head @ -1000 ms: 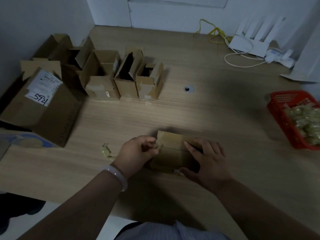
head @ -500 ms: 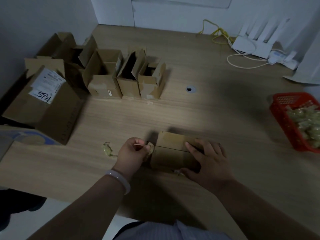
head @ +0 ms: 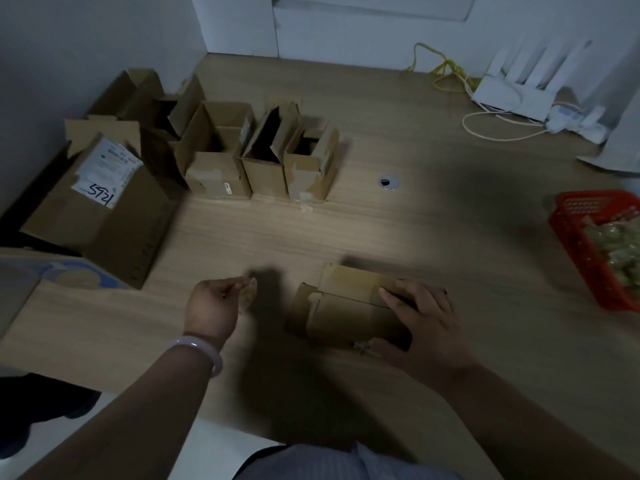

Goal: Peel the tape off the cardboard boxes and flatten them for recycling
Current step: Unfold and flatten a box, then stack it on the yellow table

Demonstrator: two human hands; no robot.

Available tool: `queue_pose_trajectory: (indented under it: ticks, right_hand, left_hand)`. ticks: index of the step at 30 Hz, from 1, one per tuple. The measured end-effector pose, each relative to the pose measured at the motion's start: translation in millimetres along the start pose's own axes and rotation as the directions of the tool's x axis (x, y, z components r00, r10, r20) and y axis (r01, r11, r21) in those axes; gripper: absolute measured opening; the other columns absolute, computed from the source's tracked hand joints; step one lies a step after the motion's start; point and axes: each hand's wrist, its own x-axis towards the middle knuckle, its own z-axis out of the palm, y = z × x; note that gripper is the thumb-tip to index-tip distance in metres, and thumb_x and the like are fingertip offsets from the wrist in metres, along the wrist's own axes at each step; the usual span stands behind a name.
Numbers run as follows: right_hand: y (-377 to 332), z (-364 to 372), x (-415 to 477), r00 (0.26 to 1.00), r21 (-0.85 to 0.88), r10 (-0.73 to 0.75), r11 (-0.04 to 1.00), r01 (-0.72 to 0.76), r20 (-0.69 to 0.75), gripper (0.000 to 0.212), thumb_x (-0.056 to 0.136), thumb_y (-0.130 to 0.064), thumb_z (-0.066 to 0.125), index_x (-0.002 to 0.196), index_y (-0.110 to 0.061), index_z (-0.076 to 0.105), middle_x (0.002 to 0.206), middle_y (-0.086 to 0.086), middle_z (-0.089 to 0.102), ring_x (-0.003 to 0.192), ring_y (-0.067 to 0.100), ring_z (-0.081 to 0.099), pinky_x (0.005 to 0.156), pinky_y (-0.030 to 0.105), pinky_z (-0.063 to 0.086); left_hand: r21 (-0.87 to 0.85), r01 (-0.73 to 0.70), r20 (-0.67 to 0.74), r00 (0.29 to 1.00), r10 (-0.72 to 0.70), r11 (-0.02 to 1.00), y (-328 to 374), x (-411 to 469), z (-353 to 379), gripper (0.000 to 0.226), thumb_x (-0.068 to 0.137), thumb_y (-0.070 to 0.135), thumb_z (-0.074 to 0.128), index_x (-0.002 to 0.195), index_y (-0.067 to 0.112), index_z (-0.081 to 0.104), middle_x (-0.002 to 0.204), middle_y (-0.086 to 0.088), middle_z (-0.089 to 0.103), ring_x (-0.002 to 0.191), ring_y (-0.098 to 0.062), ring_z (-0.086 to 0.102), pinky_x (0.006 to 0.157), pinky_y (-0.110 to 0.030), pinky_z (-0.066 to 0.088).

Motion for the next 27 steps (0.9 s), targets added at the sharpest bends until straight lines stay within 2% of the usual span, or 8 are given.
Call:
queue_pose_trajectory:
  ticks: [3, 6, 9, 11, 16, 21, 24, 27]
  right_hand:
    - [10, -7, -4, 0.999, 0.181, -0.023, 0.983, 0.029, -0.037, 0.058, 0.078, -0.047, 0.063, 0.13, -0.021, 0.059, 0.137, -0.001, 0.048, 0.127, 0.023, 0.045, 0.109, 0.037, 0.031]
    - [18, -10, -14, 0.992, 0.223, -0.015, 0.974, 0.044, -0.128, 0.051, 0.073, -0.022, 0.077, 0.122, -0.015, 0.065, 0.132, 0.005, 0.053, 0.121, 0.025, 0.051, 0.106, 0.038, 0.038]
    - [19, -11, -25, 0.977, 0.189, 0.058, 0.982, -0.019, -0.206, 0.056, 0.066, -0.022, 0.084, 0.118, -0.014, 0.066, 0.126, 0.006, 0.055, 0.115, 0.025, 0.052, 0.102, 0.03, 0.037]
    - [20, -13, -30, 0.968, 0.181, 0.133, 0.979, -0.095, -0.213, 0.061, 0.064, -0.026, 0.087, 0.12, -0.014, 0.065, 0.123, 0.007, 0.056, 0.114, 0.025, 0.052, 0.101, 0.029, 0.037]
    - [17, -17, -35, 0.926, 0.219, 0.337, 0.929, -0.297, -0.172, 0.064, 0.063, -0.026, 0.088, 0.12, -0.011, 0.063, 0.117, 0.01, 0.055, 0.1, 0.029, 0.06, 0.092, 0.041, 0.05]
    - [18, -24, -33, 0.837, 0.54, 0.543, 0.725, -0.427, -0.067, 0.015, 0.084, -0.013, 0.069, 0.097, -0.019, 0.073, 0.093, 0.001, 0.07, 0.085, 0.02, 0.067, 0.075, 0.033, 0.053]
    - [22, -26, -33, 0.786, 0.666, 0.617, 0.573, -0.478, 0.035, 0.021, 0.091, -0.015, 0.06, 0.076, -0.024, 0.073, 0.079, -0.004, 0.072, 0.08, 0.016, 0.068, 0.075, 0.039, 0.055]
    - [20, -27, -31, 0.717, 0.844, 0.677, 0.279, -0.457, 0.165, 0.028, 0.093, -0.008, 0.056, 0.078, -0.023, 0.075, 0.085, 0.001, 0.074, 0.085, 0.018, 0.07, 0.084, 0.045, 0.055]
  left_hand:
    - [0.138, 0.003, 0.031, 0.999, -0.007, 0.99, -1, 4, -2, 0.032, 0.096, 0.015, 0.053, 0.125, 0.008, 0.062, 0.121, -0.013, 0.065, 0.107, -0.03, 0.061, 0.089, -0.031, 0.045]
    - [0.133, 0.046, 0.012, 0.999, -0.048, 0.99, -3, 6, -2, 0.024, 0.091, 0.018, 0.06, 0.112, 0.01, 0.069, 0.102, -0.011, 0.072, 0.09, -0.026, 0.066, 0.077, -0.028, 0.045]
    - [0.006, 0.13, -0.018, 0.991, -0.13, 0.992, -2, 5, -3, 0.007, 0.085, 0.022, 0.069, 0.086, 0.017, 0.065, 0.078, -0.009, 0.071, 0.078, -0.027, 0.068, 0.074, -0.034, 0.052]
    - [0.004, 0.153, 0.008, 0.988, -0.153, 0.988, -1, 5, -1, 0.013, 0.081, 0.02, 0.072, 0.078, 0.017, 0.06, 0.077, -0.009, 0.071, 0.077, -0.028, 0.068, 0.074, -0.038, 0.054]
    - [-0.057, 0.127, 0.19, 0.975, -0.114, 0.99, 11, 3, 9, 0.012, 0.084, 0.022, 0.071, 0.095, 0.017, 0.067, 0.09, -0.01, 0.07, 0.085, -0.028, 0.067, 0.082, -0.045, 0.055]
    - [-0.272, 0.092, 0.391, 0.92, 0.023, 0.958, 45, -23, 29, 0.013, 0.088, 0.022, 0.067, 0.084, 0.033, 0.069, 0.089, 0.003, 0.07, 0.088, -0.022, 0.068, 0.071, -0.034, 0.057]
    - [-0.366, 0.267, 0.446, 0.891, -0.083, 0.892, 61, -32, 37, 0.013, 0.093, 0.022, 0.058, 0.085, 0.025, 0.068, 0.095, -0.007, 0.069, 0.09, -0.028, 0.067, 0.063, -0.032, 0.056]
    - [-0.482, 0.446, 0.504, 0.845, -0.177, 0.754, 69, -36, 32, 0.021, 0.099, 0.022, 0.049, 0.092, 0.011, 0.065, 0.1, -0.012, 0.067, 0.094, -0.026, 0.064, 0.064, -0.033, 0.056]
